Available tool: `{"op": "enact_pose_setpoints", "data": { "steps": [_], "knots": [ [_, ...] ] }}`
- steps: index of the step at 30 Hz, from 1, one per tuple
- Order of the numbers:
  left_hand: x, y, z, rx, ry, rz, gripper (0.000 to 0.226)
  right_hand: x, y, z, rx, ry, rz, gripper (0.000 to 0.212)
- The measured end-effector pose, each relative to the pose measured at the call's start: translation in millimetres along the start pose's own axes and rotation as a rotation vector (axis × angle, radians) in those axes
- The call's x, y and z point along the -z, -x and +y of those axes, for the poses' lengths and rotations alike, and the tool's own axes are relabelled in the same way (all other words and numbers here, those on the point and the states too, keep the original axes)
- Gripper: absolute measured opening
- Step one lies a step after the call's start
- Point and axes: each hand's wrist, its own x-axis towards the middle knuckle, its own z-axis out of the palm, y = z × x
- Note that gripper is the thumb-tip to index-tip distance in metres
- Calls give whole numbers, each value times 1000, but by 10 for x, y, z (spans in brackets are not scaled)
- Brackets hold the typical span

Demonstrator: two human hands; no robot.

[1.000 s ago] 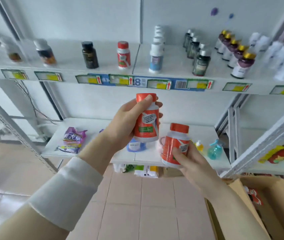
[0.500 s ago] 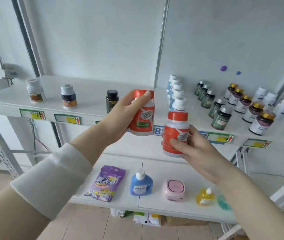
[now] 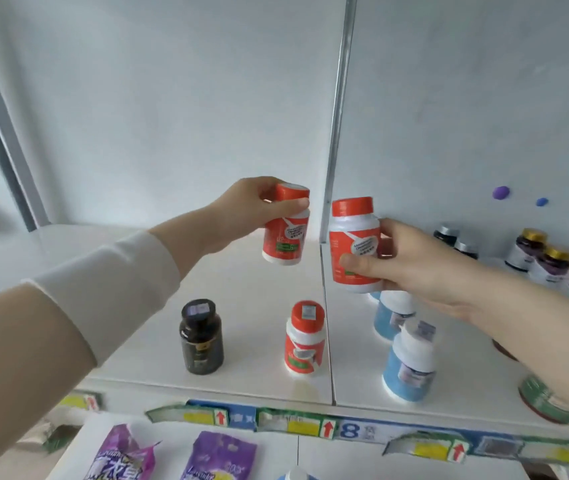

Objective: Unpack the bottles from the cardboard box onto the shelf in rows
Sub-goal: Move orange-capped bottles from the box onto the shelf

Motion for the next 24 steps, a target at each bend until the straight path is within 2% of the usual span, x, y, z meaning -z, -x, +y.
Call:
{"op": "enact_pose_setpoints", "data": {
  "steps": [2,5,7,13,18,21,24],
  "knots": [
    [29,-340,-175,20,-22,-32,26,4,-289,46,-37,-14,-43,70],
    [31,-838,-453,33,-44,-80,27,41,-663,165,-98,-55,-126,40],
    [7,-1121,-627,36,-41,-108,27,59,-868,266,-140,-66,-163,30],
    [-127,-1801,-1023,32,-63,-210,34,93,-1435,576,-306,-11,-198,55],
    [-231,-2149,-1260,34,-106,-249,34,70,-1812,877,-314,196,-12,61],
    [-276,-2277,-1360,34,-166,-262,42,21,-1935,989,-304,260,-3,57],
    [-299,-2343,-1424,48,-181,-293,45,-12,-2027,1076,-306,262,-20,62]
  ]
}}
